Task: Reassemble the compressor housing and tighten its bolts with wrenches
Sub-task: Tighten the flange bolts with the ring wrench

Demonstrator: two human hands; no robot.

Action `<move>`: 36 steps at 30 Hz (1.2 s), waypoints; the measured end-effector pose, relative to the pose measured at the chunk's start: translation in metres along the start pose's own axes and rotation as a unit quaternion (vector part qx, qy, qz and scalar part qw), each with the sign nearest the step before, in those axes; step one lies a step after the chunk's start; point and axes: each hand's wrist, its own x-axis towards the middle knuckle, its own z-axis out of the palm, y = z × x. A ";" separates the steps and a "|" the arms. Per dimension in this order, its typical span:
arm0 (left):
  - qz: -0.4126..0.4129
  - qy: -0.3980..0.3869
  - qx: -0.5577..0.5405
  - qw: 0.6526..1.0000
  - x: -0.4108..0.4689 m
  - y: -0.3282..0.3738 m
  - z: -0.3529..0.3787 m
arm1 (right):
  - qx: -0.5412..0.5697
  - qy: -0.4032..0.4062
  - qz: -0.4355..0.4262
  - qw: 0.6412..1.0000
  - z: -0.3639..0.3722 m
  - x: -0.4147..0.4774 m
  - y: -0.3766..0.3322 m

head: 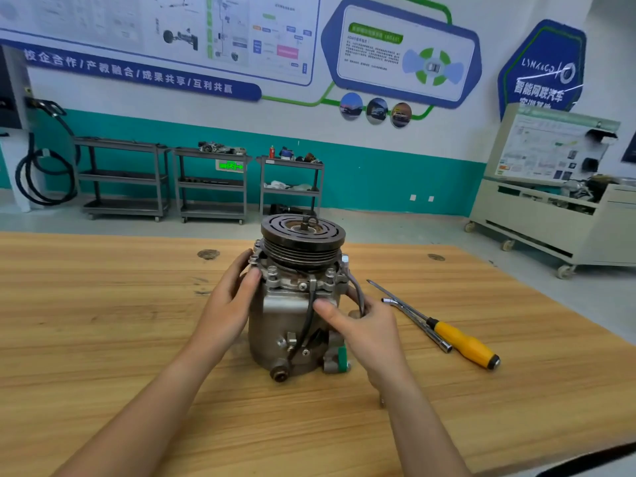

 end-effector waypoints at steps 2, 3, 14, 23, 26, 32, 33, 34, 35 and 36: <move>0.039 -0.008 0.004 0.999 -0.005 0.002 0.003 | 0.017 -0.022 0.055 0.998 -0.012 0.010 0.000; 0.053 -0.012 0.009 0.998 -0.008 0.002 0.004 | 0.026 -0.033 0.079 0.996 -0.019 0.016 0.000; 0.139 0.049 0.164 0.975 -0.032 -0.005 0.010 | 0.665 0.091 0.041 0.740 -0.073 0.057 -0.053; 0.135 0.033 0.184 0.973 -0.033 -0.005 0.008 | 0.646 0.097 0.100 0.750 -0.053 0.098 -0.064; 0.150 -0.015 0.199 0.968 -0.034 -0.004 0.005 | 0.617 0.078 0.112 0.775 -0.052 0.107 -0.063; 0.185 -0.018 0.191 0.964 -0.038 0.002 0.007 | 0.565 0.040 0.177 0.805 -0.044 0.121 -0.066; 0.191 -0.010 0.181 0.965 -0.039 0.003 0.008 | 0.550 0.031 0.190 0.813 -0.042 0.123 -0.067; 0.196 -0.003 0.169 0.966 -0.040 0.004 0.009 | 0.538 0.021 0.202 0.818 -0.039 0.126 -0.067; 0.199 0.000 0.159 0.967 -0.041 0.005 0.009 | 0.531 0.011 0.211 0.821 -0.036 0.128 -0.067; 0.205 0.001 0.153 0.967 -0.042 0.006 0.009 | 0.531 0.005 0.217 0.819 -0.035 0.129 -0.066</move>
